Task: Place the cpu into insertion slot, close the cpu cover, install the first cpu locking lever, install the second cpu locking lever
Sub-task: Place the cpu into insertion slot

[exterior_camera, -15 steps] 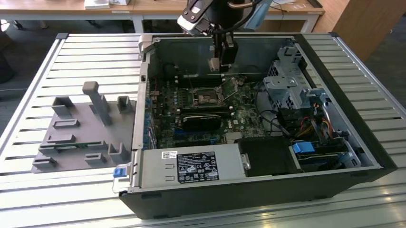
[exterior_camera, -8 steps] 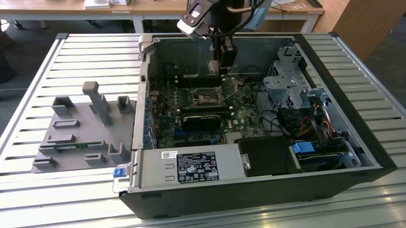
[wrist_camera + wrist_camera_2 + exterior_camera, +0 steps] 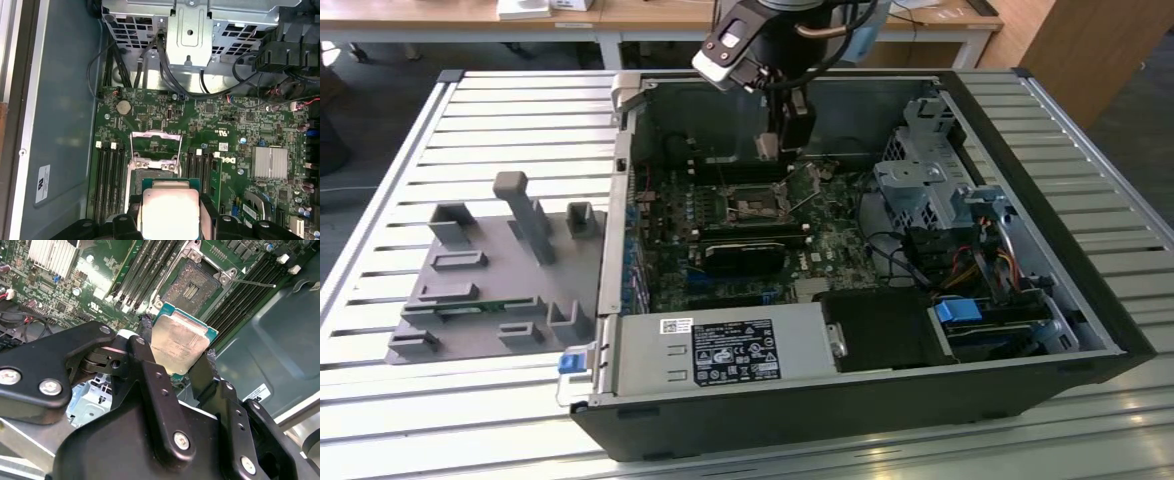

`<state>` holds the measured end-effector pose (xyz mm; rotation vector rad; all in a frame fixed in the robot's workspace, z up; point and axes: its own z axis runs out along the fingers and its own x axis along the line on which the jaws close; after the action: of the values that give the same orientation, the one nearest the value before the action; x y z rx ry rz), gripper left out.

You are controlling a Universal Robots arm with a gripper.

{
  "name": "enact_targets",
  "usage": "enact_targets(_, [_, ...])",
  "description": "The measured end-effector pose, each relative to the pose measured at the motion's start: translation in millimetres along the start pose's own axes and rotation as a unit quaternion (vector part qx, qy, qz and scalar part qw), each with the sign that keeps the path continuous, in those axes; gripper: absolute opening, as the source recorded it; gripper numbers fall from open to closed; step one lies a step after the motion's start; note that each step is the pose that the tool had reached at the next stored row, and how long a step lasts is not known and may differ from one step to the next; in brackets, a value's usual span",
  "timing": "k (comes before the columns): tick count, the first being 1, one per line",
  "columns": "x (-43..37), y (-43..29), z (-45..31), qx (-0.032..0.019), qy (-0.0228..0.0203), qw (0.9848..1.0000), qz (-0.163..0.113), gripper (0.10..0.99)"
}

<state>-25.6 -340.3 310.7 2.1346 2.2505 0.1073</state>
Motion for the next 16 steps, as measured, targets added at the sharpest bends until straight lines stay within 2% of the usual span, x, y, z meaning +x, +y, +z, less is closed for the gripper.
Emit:
enact_targets(6, [1.1,-0.9,7.6,0.002,0.0,1.0,0.0,0.541])
enact_targets(15, [1.1,-1.6,17.7,0.014,-0.0046,0.9999,0.0,0.541])
enact_targets(16, [1.2,-1.7,19.0,0.0142,-0.005,0.9999,0.0,0.541])
